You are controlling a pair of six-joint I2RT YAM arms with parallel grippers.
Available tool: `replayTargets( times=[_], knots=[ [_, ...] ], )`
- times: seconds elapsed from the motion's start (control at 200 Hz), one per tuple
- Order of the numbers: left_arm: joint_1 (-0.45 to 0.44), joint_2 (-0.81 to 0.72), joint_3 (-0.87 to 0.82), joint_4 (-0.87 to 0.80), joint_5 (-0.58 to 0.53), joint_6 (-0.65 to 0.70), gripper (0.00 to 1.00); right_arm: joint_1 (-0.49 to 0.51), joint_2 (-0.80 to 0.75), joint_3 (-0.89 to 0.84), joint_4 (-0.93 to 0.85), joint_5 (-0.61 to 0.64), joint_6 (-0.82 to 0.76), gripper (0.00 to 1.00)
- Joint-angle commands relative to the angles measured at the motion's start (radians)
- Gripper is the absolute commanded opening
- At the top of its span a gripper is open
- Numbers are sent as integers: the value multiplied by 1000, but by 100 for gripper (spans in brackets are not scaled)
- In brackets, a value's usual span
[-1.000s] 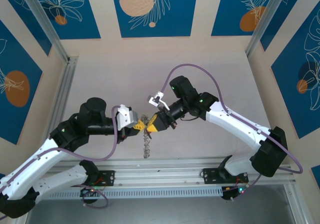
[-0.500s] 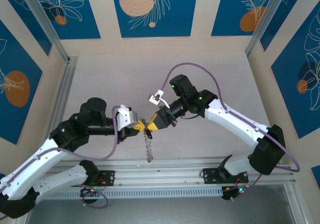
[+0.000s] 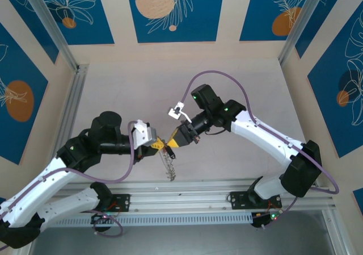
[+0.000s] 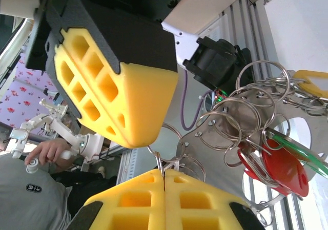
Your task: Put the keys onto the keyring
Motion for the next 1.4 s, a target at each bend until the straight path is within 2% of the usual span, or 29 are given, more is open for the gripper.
replayTargets(
  times=[0.0,0.62,1.395],
  knots=[
    [7,-10,32,55,37,8,0,3,17,23,-59,45,-26,0],
    [8,-11,29,56,-13,10,0,31,-25,6,-44,16,-32,0],
    [6,-15,25,67,33,-2,0,20,55,44,-95,43,-39,0]
  ],
)
